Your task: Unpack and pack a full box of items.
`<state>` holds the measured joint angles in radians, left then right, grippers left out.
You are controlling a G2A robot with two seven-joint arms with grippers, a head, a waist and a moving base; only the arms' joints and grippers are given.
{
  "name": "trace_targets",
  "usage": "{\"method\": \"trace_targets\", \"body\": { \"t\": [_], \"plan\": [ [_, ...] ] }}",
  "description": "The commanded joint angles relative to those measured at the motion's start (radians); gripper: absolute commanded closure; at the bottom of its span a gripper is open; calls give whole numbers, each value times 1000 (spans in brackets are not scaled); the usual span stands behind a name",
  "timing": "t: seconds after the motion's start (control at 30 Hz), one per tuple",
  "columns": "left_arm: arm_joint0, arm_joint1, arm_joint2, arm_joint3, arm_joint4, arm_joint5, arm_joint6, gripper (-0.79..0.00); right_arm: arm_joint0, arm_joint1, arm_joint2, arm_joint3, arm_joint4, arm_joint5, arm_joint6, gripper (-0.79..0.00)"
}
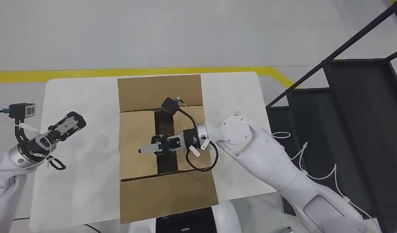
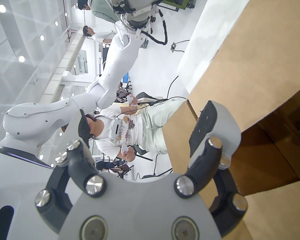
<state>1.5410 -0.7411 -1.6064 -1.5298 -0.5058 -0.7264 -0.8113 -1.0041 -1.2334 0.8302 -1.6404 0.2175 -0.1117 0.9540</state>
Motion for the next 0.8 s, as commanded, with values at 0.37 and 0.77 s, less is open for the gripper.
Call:
{"method": "trace_targets", "body": {
  "t": [0.37, 0.77],
  "plan": [
    [0, 0, 0, 0, 0, 0, 0, -785, -8, -31, -112, -3, -130, 335, -223, -785],
    [2, -4, 0, -18, 18, 19, 26, -785, -22, -34, -122, -27, -244, 450, -282, -785]
  ]
}}
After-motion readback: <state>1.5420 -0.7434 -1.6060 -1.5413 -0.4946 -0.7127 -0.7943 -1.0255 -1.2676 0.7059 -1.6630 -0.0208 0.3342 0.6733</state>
